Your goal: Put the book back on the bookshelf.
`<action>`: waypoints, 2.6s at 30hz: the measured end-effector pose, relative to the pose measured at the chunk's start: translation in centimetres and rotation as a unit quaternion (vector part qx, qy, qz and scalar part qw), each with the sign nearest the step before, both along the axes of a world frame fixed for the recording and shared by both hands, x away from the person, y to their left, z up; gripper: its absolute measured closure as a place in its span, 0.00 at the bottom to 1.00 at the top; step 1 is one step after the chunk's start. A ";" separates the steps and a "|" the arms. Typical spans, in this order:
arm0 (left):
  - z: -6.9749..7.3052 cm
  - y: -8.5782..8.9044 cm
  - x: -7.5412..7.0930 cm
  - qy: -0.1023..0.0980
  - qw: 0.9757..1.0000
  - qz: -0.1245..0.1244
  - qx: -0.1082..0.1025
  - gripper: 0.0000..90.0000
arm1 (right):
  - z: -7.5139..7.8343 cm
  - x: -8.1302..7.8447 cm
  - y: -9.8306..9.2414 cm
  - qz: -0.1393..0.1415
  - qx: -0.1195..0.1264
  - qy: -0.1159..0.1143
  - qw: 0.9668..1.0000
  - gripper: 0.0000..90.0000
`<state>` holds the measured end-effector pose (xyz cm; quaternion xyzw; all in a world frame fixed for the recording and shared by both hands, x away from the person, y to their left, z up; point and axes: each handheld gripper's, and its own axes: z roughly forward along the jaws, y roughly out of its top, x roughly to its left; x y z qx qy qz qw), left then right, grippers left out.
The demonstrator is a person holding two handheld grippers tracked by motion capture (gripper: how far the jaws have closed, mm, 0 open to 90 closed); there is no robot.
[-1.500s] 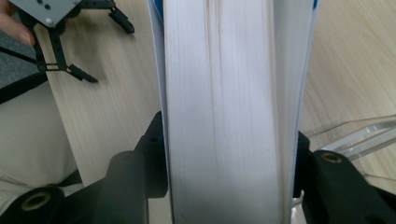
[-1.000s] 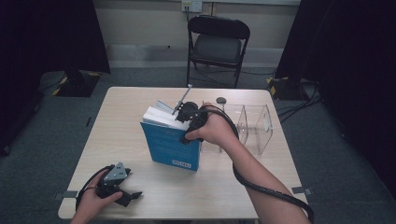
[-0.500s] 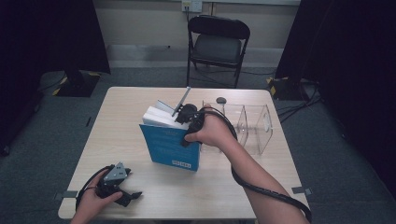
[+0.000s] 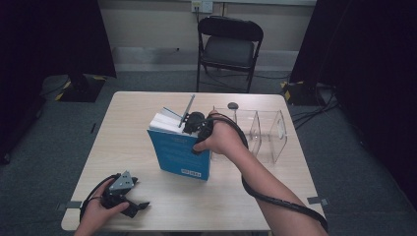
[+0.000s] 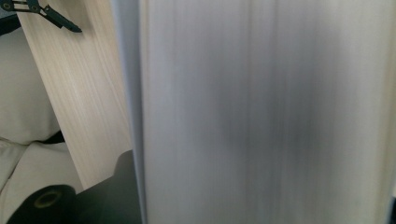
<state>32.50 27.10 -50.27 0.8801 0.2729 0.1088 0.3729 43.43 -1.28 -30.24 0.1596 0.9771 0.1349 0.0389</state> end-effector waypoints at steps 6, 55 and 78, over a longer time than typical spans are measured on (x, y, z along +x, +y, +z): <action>0.0 0.0 0.0 0.000 1.000 -0.001 0.000 0.00 | 0.0 -0.2 0.1 -0.008 -0.004 0.000 1.000 0.66; 0.0 0.1 0.0 0.003 1.000 -0.001 0.001 0.00 | 2.4 -2.8 -7.0 -0.125 -0.005 0.039 0.991 0.68; 0.0 0.1 0.0 0.003 1.000 -0.001 0.001 0.00 | 4.1 -3.9 -11.9 -0.163 -0.002 0.045 0.986 0.68</action>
